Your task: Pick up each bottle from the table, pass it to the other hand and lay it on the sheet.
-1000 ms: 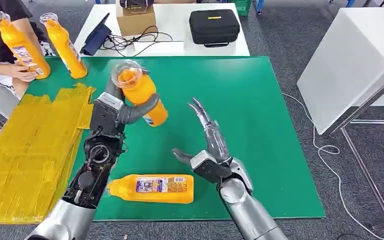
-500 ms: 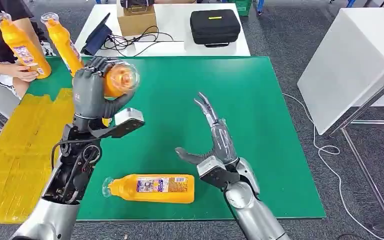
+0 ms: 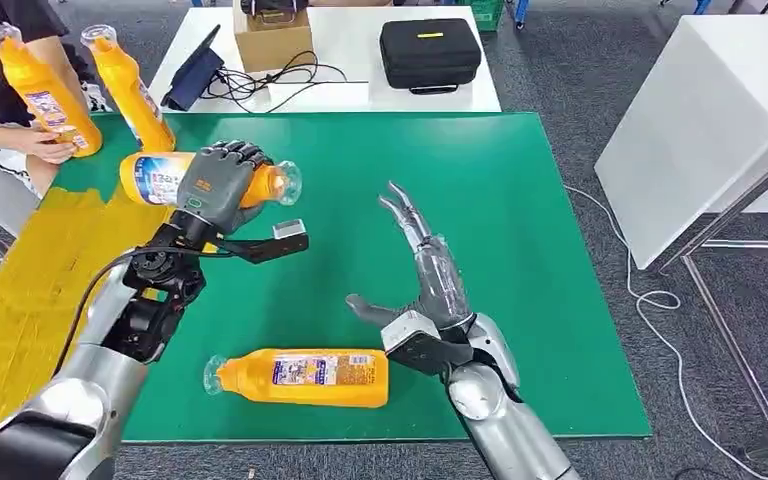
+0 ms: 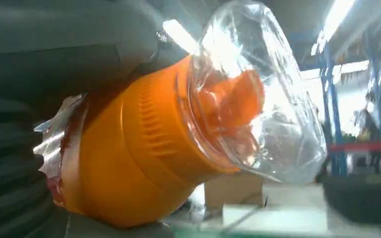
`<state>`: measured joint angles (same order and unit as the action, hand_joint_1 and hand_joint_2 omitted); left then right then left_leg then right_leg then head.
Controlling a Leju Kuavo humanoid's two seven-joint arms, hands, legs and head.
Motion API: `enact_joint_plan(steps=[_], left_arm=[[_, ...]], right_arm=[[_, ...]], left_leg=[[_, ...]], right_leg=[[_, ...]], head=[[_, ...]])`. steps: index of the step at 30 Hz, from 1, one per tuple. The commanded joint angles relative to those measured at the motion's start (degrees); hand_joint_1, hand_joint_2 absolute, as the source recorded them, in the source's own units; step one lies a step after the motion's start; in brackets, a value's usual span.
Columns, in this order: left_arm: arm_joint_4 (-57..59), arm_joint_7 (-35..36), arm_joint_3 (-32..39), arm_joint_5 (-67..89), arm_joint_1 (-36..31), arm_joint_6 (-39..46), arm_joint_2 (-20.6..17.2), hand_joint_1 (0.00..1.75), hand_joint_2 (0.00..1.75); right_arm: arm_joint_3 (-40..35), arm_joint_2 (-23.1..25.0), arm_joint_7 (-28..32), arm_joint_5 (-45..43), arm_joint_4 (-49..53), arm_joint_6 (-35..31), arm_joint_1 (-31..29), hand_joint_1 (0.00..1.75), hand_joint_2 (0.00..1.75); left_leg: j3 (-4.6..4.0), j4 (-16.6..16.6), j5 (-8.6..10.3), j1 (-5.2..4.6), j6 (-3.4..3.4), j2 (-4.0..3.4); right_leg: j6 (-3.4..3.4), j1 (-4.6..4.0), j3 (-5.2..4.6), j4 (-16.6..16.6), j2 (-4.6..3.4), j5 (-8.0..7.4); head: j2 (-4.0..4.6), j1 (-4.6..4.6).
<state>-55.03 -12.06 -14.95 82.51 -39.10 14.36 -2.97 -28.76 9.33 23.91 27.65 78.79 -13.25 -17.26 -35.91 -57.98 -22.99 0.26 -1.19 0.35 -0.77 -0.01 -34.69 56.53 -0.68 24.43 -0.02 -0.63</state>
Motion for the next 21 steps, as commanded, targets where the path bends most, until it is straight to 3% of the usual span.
enact_joint_plan(steps=[1,4,9,15,21], left_arm=[[23.1,-0.7,2.6,-1.8,-9.4,-1.5,-2.3,1.75,1.75],[23.2,-0.6,2.6,-1.7,-9.5,-1.6,-2.1,1.75,1.75],[32.7,2.6,5.4,-2.1,-12.3,-7.0,-3.9,1.75,1.75],[37.8,11.2,4.2,3.2,-13.1,-11.8,-6.3,1.75,1.75],[37.7,11.3,4.3,3.2,-13.1,-12.0,-6.1,1.75,1.75]], right_arm=[[-0.8,-1.9,-1.1,0.3,-0.5,1.1,-0.9,0.0,1.75],[-0.8,-1.9,-1.1,0.3,-0.5,1.1,-0.9,0.0,1.75],[-1.0,-1.9,-2.6,1.4,-1.1,1.7,-0.7,0.0,1.75],[-2.0,-1.6,-4.6,3.6,-2.7,2.7,-1.9,0.0,1.75],[-2.0,-1.6,-4.6,3.6,-2.7,2.7,-1.9,0.0,1.75]], left_leg=[[0.27,0.0,-0.1,0.01,0.05,-0.12],[0.16,0.0,-0.05,0.01,0.04,-0.07],[0.27,0.0,-0.11,0.02,0.05,-0.02],[0.17,0.0,-0.07,0.01,0.04,-0.12],[0.24,0.0,-0.12,0.03,0.04,-0.02]], right_leg=[[-0.01,-0.02,0.25,0.0,-0.04,0.07],[-0.01,-0.01,0.14,0.0,0.02,0.05],[-0.02,-0.02,0.27,0.0,0.02,0.09],[-0.01,0.0,0.14,0.0,-0.07,0.05],[-0.03,-0.06,0.24,0.0,0.02,0.1]], head=[[0.0,-0.02],[0.0,-0.02],[0.0,0.0],[0.0,0.0],[0.0,0.0]])
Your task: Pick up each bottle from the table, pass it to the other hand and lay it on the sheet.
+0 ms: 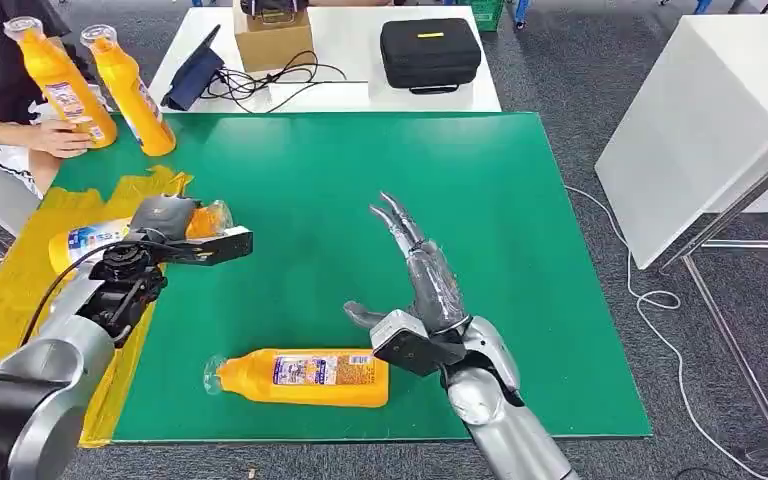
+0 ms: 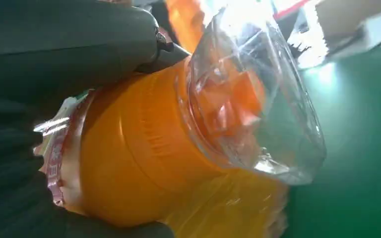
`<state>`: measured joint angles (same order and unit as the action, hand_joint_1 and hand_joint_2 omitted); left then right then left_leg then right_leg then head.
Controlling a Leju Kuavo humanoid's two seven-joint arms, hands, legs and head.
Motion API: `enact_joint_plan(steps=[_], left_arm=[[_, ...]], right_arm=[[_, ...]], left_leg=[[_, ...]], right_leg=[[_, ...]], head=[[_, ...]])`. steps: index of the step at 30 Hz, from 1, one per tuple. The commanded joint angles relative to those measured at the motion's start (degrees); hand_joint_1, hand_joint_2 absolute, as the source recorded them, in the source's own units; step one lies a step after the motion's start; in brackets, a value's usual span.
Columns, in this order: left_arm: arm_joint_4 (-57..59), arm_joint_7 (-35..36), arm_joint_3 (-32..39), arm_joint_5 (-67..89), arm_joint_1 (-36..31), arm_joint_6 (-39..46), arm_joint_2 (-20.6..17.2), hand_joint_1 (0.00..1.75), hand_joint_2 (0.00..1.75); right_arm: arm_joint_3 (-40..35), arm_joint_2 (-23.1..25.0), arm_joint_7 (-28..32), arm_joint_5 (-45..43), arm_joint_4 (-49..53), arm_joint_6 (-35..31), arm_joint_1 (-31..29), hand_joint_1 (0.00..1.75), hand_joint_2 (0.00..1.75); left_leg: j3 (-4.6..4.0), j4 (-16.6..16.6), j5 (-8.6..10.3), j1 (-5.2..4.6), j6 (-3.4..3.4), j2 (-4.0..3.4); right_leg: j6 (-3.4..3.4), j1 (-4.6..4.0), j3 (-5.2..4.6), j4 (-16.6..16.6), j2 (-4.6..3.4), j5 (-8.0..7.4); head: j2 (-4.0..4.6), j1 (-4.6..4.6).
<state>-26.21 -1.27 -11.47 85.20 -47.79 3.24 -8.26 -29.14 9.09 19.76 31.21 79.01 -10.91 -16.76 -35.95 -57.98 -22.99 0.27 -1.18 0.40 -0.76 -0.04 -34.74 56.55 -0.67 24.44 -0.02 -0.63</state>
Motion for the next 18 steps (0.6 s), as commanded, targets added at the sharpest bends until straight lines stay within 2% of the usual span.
enact_joint_plan(steps=[1,2,12,13,14,18], left_arm=[[8.9,0.5,0.8,0.5,-4.4,-0.9,-0.8,1.75,1.75],[8.9,0.5,0.8,0.5,-4.4,-0.9,-0.8,1.75,1.75],[10.3,1.3,3.9,-0.1,-3.3,-5.5,-1.3,1.75,1.75],[10.5,1.5,3.9,0.0,-3.3,-6.0,-1.2,1.43,1.75],[10.5,2.1,3.2,0.8,-3.2,-6.3,-1.2,0.02,1.75],[10.5,2.1,4.1,0.5,-3.3,-7.2,-0.5,0.0,1.75]], right_arm=[[-1.6,-1.4,-0.4,0.0,-2.9,0.4,-2.4,0.0,1.75],[-1.6,-1.4,-0.4,0.0,-2.9,0.4,-2.4,0.0,1.75],[-2.0,-1.2,-1.3,0.7,-5.0,1.2,-3.7,0.0,1.75],[-2.2,-1.1,-1.6,0.9,-5.2,1.3,-4.0,0.0,1.75],[-2.4,-0.9,-1.9,1.2,-5.5,1.4,-4.3,0.0,1.75],[-2.5,-0.7,-2.8,1.8,-5.7,1.7,-4.8,0.0,1.75]], left_leg=[[0.6,0.0,-0.26,0.04,0.07,-0.09],[0.36,0.0,-0.17,0.05,0.04,-0.09],[0.16,0.0,-0.08,0.03,0.03,-0.11],[0.34,0.0,-0.15,0.03,0.06,-0.17],[0.21,0.0,-0.09,0.01,0.04,-0.1],[0.27,0.0,-0.13,0.02,0.04,-0.1]], right_leg=[[-0.06,-0.05,0.62,-0.1,0.06,0.22],[-0.05,-0.06,0.39,0.0,-0.01,0.12],[-0.01,0.01,0.18,0.0,-0.06,0.04],[-0.02,0.0,0.34,0.0,-0.09,0.1],[-0.02,0.02,0.23,0.0,-0.04,0.06],[-0.03,-0.01,0.29,0.0,-0.03,0.09]], head=[[0.0,0.02],[0.0,0.0],[0.0,0.0],[0.0,0.02],[0.0,0.0],[0.0,0.02]])
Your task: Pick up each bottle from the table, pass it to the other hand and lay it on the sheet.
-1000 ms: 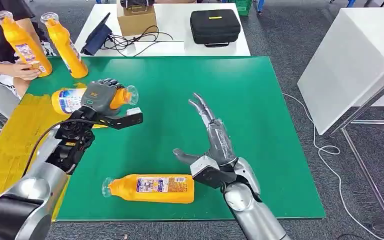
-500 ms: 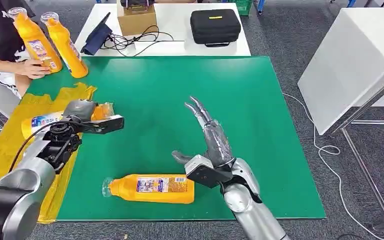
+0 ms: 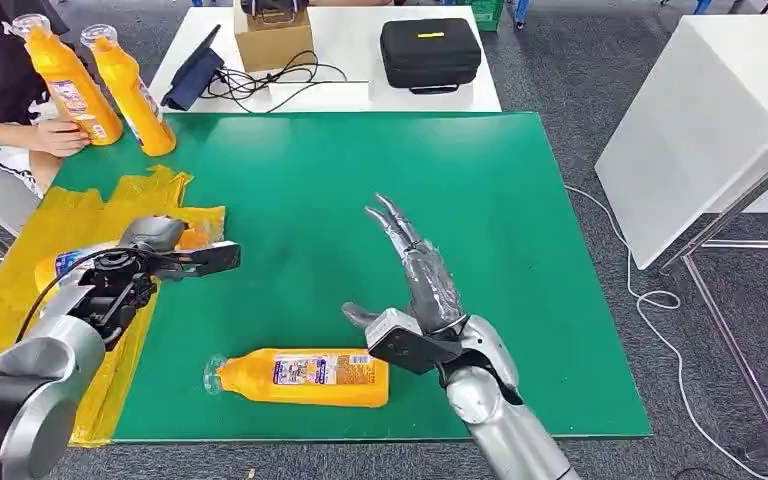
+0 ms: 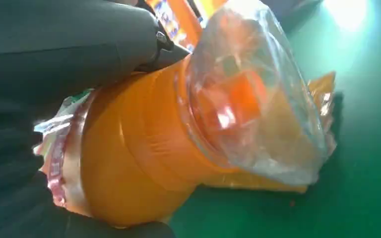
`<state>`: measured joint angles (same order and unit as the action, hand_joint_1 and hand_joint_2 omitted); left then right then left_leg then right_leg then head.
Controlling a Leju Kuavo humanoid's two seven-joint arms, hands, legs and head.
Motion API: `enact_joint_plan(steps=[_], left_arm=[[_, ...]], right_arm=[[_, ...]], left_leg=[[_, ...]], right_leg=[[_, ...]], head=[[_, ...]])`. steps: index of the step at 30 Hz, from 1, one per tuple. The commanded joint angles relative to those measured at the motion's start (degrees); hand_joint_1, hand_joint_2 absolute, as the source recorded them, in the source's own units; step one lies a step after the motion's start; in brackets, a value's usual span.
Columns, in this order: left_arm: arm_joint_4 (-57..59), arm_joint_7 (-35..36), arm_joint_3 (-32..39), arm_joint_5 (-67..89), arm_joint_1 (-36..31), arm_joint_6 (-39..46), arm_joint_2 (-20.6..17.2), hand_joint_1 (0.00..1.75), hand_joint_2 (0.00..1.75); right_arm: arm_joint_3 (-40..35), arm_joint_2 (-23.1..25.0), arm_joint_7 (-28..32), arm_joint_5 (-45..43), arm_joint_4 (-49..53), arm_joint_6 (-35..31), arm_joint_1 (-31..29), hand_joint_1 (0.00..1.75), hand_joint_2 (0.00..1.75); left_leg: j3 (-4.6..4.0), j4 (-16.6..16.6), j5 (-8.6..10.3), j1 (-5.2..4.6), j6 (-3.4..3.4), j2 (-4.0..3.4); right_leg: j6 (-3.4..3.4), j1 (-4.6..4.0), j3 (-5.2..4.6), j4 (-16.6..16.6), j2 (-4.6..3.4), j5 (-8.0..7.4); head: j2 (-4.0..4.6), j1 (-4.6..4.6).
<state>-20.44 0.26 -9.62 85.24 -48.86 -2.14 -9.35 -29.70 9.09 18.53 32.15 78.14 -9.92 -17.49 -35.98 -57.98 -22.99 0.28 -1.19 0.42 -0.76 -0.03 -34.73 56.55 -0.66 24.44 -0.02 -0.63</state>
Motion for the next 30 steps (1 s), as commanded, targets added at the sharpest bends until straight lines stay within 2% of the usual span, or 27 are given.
enact_joint_plan(steps=[1,6,7,8,11,15,23,25,27,28,30], left_arm=[[4.7,0.4,2.4,0.3,-2.3,-1.9,0.7,0.0,1.75],[4.6,-0.1,2.8,0.0,-2.3,-2.0,1.0,0.0,1.75],[4.5,-1.0,3.7,-0.7,-2.3,-2.1,1.4,0.0,1.75],[4.2,-2.4,4.5,-1.6,-2.3,-2.0,1.8,0.0,0.0],[3.6,-2.6,4.0,-1.1,-2.7,-1.3,2.8,0.0,0.0],[2.3,-4.5,7.3,-4.9,-4.0,-1.8,4.2,0.0,0.0],[1.6,-5.6,8.4,-6.2,-3.6,-0.6,4.3,0.0,0.0],[0.4,-9.8,10.7,-9.4,-3.4,1.0,4.9,0.0,0.0],[-4.1,-21.6,16.6,-20.0,-2.0,1.4,6.2,0.0,0.0],[-5.6,-25.1,18.6,-24.0,-1.5,0.1,6.6,0.0,0.0],[-14.9,-35.5,24.9,-40.4,2.2,-8.2,8.4,0.0,0.0]], right_arm=[[-1.9,-0.7,-1.6,0.9,-4.8,0.7,-4.1,0.0,1.75],[-1.8,-0.8,-1.7,1.0,-4.8,0.8,-4.0,0.0,1.75],[-1.7,-0.7,-1.7,1.0,-4.8,0.9,-4.0,0.0,1.75],[-1.6,-0.8,-1.7,1.0,-4.6,0.9,-3.8,0.0,1.75],[-1.6,-0.9,-1.9,1.3,-4.4,1.0,-3.4,0.0,1.75],[-1.2,-1.0,-1.9,1.7,-3.4,0.8,-2.3,0.0,1.75],[-1.1,-1.0,-1.9,1.8,-3.0,0.7,-2.0,0.0,1.75],[-1.0,-1.2,-2.0,2.1,-2.8,0.8,-1.6,0.0,1.75],[-0.9,-1.6,-1.8,2.6,-2.3,0.8,-0.6,0.0,1.75],[-1.0,-1.8,-1.7,2.7,-2.3,0.8,-0.4,0.0,1.75],[-2.1,-2.1,-1.3,3.0,-3.0,1.4,-0.4,0.0,1.75]], left_leg=[[0.2,0.0,-0.08,0.01,0.03,-0.09],[0.36,0.0,-0.15,0.02,0.05,-0.06],[0.17,0.0,-0.06,0.01,0.03,-0.03],[0.32,0.0,-0.13,0.02,0.04,-0.03],[0.24,0.0,-0.09,0.01,0.03,0.01],[0.23,0.0,-0.1,0.04,0.04,0.1],[0.23,0.0,-0.09,0.03,0.05,0.04],[0.1,0.0,-0.03,0.01,0.03,0.03],[0.39,0.0,-0.17,0.05,0.06,0.06],[0.28,0.0,-0.11,0.03,0.04,0.1],[0.18,0.0,-0.05,0.01,0.02,0.06]], right_leg=[[-0.03,-0.03,0.2,0.0,-0.02,0.05],[-0.04,-0.04,0.37,0.0,0.04,0.13],[-0.03,-0.02,0.18,0.0,0.03,0.06],[-0.04,-0.03,0.34,0.0,0.06,0.12],[-0.04,0.0,0.26,0.0,0.09,0.1],[-0.04,-0.03,0.29,0.0,0.18,0.13],[-0.02,-0.02,0.25,0.0,0.12,0.1],[-0.02,0.0,0.1,0.0,0.1,0.04],[-0.04,-0.05,0.43,0.0,0.22,0.19],[-0.04,-0.04,0.32,-0.1,0.22,0.14],[-0.04,-0.01,0.18,-0.1,0.14,0.07]], head=[[0.0,0.0],[0.0,0.02],[0.0,0.0],[0.0,0.02],[0.0,0.0],[0.0,0.0],[0.0,0.0],[0.0,0.0],[0.0,0.0],[0.0,0.02],[0.0,0.0]])
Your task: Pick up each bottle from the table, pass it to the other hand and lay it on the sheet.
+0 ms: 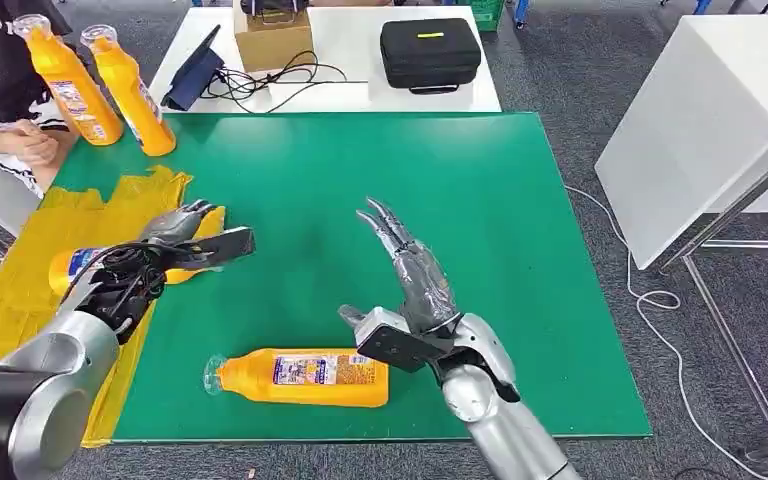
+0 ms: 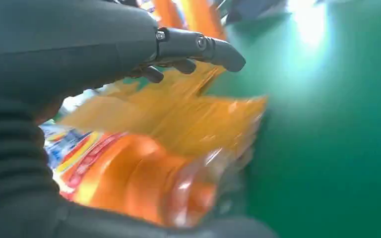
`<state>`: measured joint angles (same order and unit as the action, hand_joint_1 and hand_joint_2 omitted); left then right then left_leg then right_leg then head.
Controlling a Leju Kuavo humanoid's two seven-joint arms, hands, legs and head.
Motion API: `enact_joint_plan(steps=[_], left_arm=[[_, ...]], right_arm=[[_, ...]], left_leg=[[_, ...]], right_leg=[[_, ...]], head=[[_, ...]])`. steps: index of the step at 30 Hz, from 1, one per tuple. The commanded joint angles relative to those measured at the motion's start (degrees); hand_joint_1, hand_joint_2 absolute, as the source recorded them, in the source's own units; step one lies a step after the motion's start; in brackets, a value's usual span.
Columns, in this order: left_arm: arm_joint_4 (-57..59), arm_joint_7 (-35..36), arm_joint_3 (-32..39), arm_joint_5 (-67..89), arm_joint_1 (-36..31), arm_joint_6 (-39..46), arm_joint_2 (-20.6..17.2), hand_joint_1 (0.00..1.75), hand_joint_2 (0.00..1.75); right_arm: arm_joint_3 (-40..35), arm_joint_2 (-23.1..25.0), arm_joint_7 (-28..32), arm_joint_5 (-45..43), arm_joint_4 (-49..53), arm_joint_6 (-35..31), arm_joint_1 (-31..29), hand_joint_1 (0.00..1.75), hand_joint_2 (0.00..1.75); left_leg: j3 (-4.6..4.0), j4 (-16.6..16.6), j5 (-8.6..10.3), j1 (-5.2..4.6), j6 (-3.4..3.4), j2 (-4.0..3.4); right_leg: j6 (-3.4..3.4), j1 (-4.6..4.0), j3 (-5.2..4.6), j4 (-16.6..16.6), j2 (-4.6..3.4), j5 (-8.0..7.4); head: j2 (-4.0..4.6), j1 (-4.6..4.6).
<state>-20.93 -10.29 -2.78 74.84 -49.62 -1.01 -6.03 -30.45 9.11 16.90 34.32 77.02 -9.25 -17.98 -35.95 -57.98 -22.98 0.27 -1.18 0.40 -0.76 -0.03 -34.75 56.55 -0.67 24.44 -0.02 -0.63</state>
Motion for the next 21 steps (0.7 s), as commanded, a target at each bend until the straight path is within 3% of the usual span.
enact_joint_plan(steps=[1,4,8,9,15,21], left_arm=[[-19.6,-26.2,19.5,-36.6,5.2,-13.3,6.0,0.0,0.0],[-31.8,-26.6,17.7,-51.5,10.9,-20.7,6.7,0.0,0.0],[-40.0,-29.2,14.6,-60.8,13.2,-25.5,8.5,0.0,0.0],[-40.8,-28.8,14.5,-61.4,13.3,-25.2,8.8,0.0,1.75],[-37.5,-29.5,13.7,-62.7,12.2,-25.4,7.7,0.0,1.75],[-36.1,-29.7,11.8,-63.1,12.0,-25.2,7.8,0.0,1.75]], right_arm=[[-2.4,-2.3,0.3,1.7,-2.4,1.1,-0.2,0.0,1.75],[-6.6,-2.1,-2.1,5.9,-4.3,3.6,-1.2,0.0,1.75],[-13.7,-1.9,-3.0,10.1,-9.6,8.2,-3.7,0.0,1.75],[-14.6,-1.7,-3.1,10.0,-11.3,8.3,-4.5,0.0,1.75],[-16.0,-0.6,-3.4,8.3,-15.3,9.5,-6.3,0.0,1.75],[-16.7,-1.2,-5.0,7.8,-14.3,10.0,-4.3,0.0,1.75]], left_leg=[[0.28,0.0,-0.14,0.03,0.02,0.1],[0.36,0.1,-0.16,-0.01,0.01,-0.14],[0.19,0.0,-0.1,0.02,0.03,-0.22],[0.36,0.0,-0.19,0.04,0.05,-0.22],[0.27,0.1,-0.11,0.01,0.04,-0.16],[0.35,0.1,-0.12,0.02,0.05,0.0]], right_leg=[[-0.06,-0.04,0.37,-0.1,0.18,0.15],[-0.07,0.03,0.38,-0.1,-0.04,0.1],[-0.02,0.01,0.18,-0.1,-0.13,0.05],[-0.02,-0.01,0.34,-0.1,-0.09,0.14],[-0.04,-0.02,0.26,-0.1,-0.09,0.06],[-0.03,-0.03,0.39,-0.1,0.1,0.14]], head=[[0.0,0.0],[0.0,0.0],[0.0,0.0],[0.0,0.0],[0.0,0.02],[0.0,0.0]])
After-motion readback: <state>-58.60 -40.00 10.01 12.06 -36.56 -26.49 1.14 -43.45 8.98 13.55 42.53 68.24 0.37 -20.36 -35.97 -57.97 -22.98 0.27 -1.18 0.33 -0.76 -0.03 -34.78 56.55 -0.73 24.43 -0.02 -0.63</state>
